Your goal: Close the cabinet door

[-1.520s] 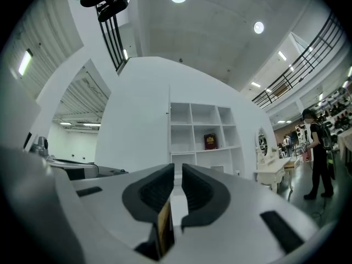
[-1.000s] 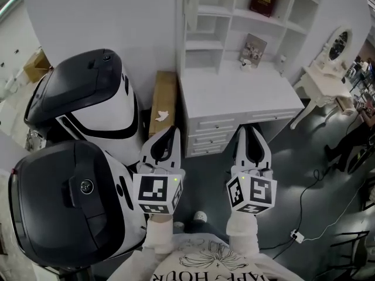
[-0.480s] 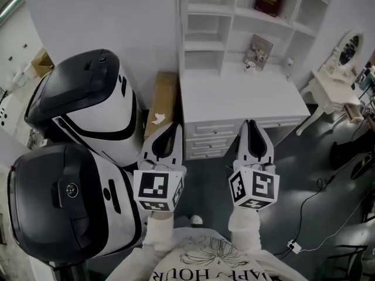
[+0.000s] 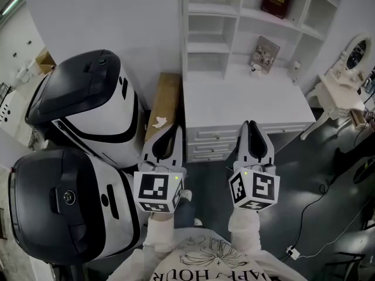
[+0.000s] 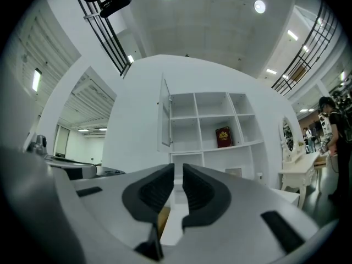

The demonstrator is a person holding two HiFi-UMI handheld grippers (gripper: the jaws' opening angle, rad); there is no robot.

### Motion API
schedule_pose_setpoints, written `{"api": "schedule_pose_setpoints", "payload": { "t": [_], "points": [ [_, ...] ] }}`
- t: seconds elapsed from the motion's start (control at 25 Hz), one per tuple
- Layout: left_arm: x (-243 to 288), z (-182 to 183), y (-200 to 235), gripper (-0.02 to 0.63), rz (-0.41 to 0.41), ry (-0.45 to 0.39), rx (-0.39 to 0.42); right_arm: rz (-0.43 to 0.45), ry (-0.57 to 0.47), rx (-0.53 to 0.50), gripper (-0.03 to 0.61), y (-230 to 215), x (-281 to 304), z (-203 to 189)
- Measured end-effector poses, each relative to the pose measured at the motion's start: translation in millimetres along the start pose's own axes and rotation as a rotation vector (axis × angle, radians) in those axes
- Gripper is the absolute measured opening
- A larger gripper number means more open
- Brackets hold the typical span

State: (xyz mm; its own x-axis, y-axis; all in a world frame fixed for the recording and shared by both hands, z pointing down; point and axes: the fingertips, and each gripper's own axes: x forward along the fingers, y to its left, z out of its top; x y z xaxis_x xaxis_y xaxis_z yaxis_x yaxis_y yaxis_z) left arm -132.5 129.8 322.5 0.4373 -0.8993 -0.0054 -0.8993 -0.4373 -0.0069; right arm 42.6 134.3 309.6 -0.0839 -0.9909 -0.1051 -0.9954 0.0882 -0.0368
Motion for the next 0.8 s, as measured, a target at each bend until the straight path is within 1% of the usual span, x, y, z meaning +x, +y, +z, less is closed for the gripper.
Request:
{"api": "schedule_pose_setpoints", "payload": {
  "t": [0.28, 0.56, 0.8],
  "points": [
    [38.2, -2.2, 25.8, 0.005, 0.008, -0.007, -0.008, 0.016, 0.0, -0.006, 0.035, 5.6, 47.5, -6.7],
    [94.8, 10.2, 60.6, 0.005, 0.007, -0.028, -0.01, 0.034, -0.018, -0.026, 0.035, 12.7, 115.0, 1.1],
    [138.7, 17.6, 94.9, 0.005, 0.002, -0.038, -0.009, 0.052, -0.026, -0.038, 0.035, 27.1, 172.3, 3.7]
  ]
}}
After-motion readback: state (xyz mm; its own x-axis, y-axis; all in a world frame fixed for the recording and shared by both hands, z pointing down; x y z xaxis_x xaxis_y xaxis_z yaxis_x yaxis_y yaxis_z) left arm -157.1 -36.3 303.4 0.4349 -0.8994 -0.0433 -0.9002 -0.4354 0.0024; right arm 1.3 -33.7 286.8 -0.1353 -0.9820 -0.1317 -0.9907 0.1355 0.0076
